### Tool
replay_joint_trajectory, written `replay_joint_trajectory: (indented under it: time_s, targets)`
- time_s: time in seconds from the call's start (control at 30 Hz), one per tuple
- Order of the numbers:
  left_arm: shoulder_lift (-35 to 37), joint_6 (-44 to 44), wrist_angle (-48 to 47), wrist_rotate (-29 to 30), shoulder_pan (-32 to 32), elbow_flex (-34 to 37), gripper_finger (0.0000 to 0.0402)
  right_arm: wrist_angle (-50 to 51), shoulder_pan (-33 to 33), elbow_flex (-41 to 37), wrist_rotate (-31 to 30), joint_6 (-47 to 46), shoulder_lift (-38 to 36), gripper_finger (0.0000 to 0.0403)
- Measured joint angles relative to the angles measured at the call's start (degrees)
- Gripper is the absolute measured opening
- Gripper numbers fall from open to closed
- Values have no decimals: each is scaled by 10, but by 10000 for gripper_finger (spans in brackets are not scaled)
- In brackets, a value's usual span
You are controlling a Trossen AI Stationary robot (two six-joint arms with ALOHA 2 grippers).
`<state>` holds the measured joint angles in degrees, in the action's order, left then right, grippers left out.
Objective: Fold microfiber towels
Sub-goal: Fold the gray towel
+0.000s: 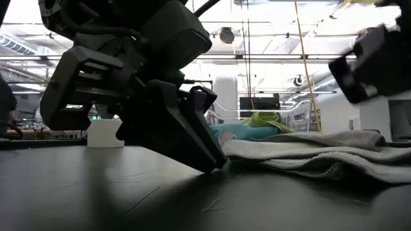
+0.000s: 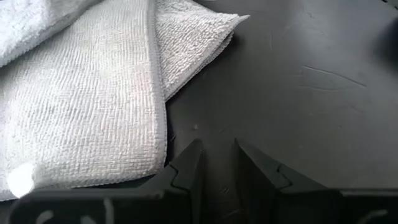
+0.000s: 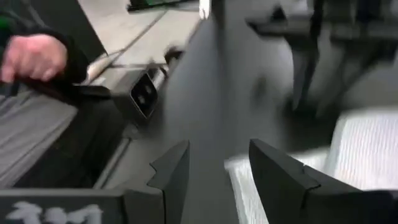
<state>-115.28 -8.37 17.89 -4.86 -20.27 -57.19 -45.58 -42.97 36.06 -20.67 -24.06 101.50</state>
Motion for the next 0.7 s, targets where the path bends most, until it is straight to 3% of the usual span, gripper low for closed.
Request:
replay_joint_trajectory:
  time_s: [0.17,0.3,0.53,0.7]
  targets:
    - [0,3,-8,6,-3,0,92,6,2,0,-5,137,-57,159]
    - [1,16,-16,9,-6,-1,92,85,18,0,-44,195,-101,152]
    - [1,14,-29,13,-17,-1,92,310,71,0,-45,27,-149,145]
    - [1,12,-33,8,-15,-1,92,381,68,0,34,-40,-157,149]
